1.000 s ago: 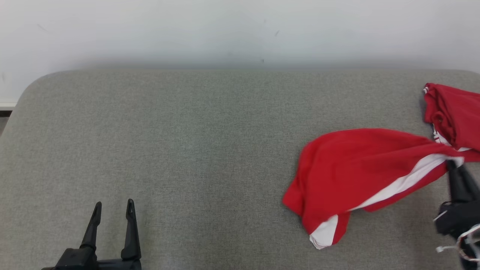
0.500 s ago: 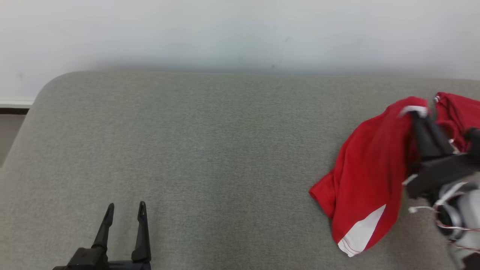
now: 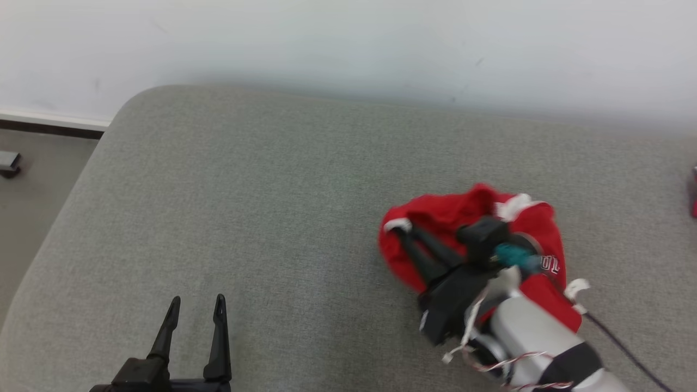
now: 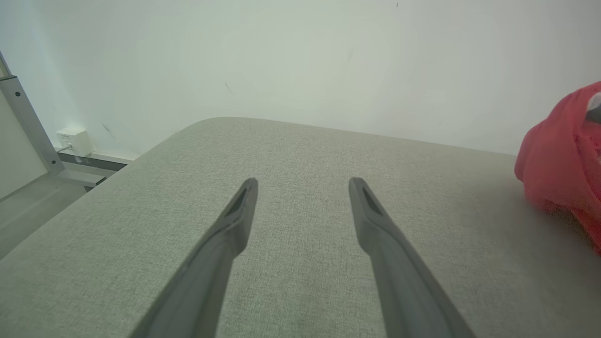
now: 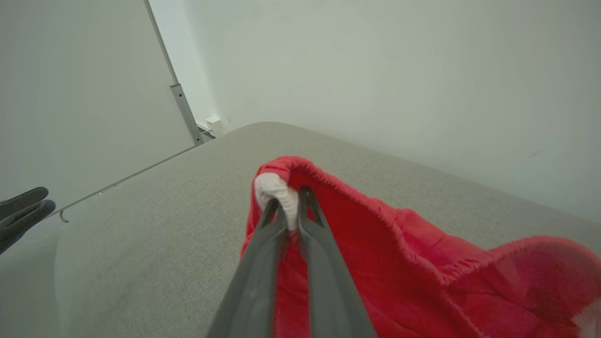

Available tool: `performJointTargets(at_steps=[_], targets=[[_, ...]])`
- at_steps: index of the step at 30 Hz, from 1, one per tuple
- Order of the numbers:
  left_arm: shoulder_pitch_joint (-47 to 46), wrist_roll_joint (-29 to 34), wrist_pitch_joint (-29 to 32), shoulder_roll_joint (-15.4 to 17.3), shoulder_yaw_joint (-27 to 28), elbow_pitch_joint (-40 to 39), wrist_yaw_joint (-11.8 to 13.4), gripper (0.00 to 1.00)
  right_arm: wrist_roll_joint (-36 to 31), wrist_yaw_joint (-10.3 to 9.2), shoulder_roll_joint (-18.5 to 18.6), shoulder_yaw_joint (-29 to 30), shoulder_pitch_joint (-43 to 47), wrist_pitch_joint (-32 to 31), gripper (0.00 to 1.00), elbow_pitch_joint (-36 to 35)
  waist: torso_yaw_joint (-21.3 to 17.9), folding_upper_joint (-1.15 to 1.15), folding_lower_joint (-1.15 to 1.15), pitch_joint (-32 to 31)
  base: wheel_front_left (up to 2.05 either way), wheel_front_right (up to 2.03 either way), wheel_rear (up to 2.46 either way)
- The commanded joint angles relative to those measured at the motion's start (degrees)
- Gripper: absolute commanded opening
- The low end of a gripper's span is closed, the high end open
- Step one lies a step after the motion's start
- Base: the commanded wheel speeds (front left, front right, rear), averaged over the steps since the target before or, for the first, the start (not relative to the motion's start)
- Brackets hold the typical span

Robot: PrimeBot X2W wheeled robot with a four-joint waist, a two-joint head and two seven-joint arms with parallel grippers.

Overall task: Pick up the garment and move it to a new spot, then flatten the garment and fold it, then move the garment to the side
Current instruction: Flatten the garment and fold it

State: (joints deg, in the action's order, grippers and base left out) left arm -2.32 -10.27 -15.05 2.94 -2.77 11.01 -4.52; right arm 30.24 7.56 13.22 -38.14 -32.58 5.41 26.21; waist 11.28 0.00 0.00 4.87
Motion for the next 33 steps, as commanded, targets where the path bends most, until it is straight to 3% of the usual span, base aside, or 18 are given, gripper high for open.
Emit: performJointTargets(at_steps=[1,9,10,11,12,15,23,29,33], targets=[[-0.47,-0.41,-0.17,-0.08,-0.20,0.17,0.22,1.00,0.78,-0.17,-0.61,-1.31,-0.57,0.36,0.00,0.69,0.93,0.00,0.00,0.52,0.00,0.00,0.00],[-1.51,-1.21,-0.17,-0.06,-0.92,0.67,0.56,1.00,5.63,-0.17,-6.49,-14.72,-3.42,1.86,0.00,9.91,1.63,0.00,0.00,2.11,0.00,0.00,0.00],[-1.65,-1.33,-0.17,-0.05,-0.99,0.88,0.56,1.00,6.12,-0.17,-6.94,-15.90,-3.62,1.72,0.06,11.59,1.60,0.00,0.00,2.24,0.00,0.00,0.00],[-1.83,-1.44,-0.17,-0.06,-1.11,1.13,0.52,1.00,6.18,-0.17,-7.26,-17.35,-4.21,1.81,0.87,13.07,1.60,0.00,0.00,2.33,0.00,0.00,0.00],[-2.06,-1.54,-0.17,-0.07,-1.26,1.33,0.48,1.00,6.43,-0.17,-7.66,-18.53,-4.70,2.51,1.00,14.08,1.58,0.00,0.00,2.36,0.00,0.00,0.00],[-2.21,-1.56,-0.17,-0.05,-0.96,1.81,0.61,1.00,8.26,-0.17,-8.27,-20.91,-4.77,3.99,1.00,16.62,0.85,0.00,0.00,1.89,0.00,0.00,0.00],[-0.95,-0.49,-0.17,-0.05,0.92,2.24,0.06,1.00,11.64,-0.17,-4.50,-22.89,-4.11,9.01,1.00,17.01,-2.18,0.00,0.00,-0.37,0.00,0.00,0.00],[0.23,0.22,-0.17,-0.06,2.19,0.69,0.31,1.00,9.60,-0.17,-0.51,-14.50,-2.58,9.80,1.00,11.04,-4.90,0.00,0.00,-1.38,0.00,0.00,0.00],[0.75,0.99,-0.16,0.01,3.44,-0.52,0.09,1.00,5.28,-0.17,2.62,-3.76,2.35,9.81,1.00,4.22,-6.85,0.00,0.00,-1.46,0.00,0.00,0.00]])
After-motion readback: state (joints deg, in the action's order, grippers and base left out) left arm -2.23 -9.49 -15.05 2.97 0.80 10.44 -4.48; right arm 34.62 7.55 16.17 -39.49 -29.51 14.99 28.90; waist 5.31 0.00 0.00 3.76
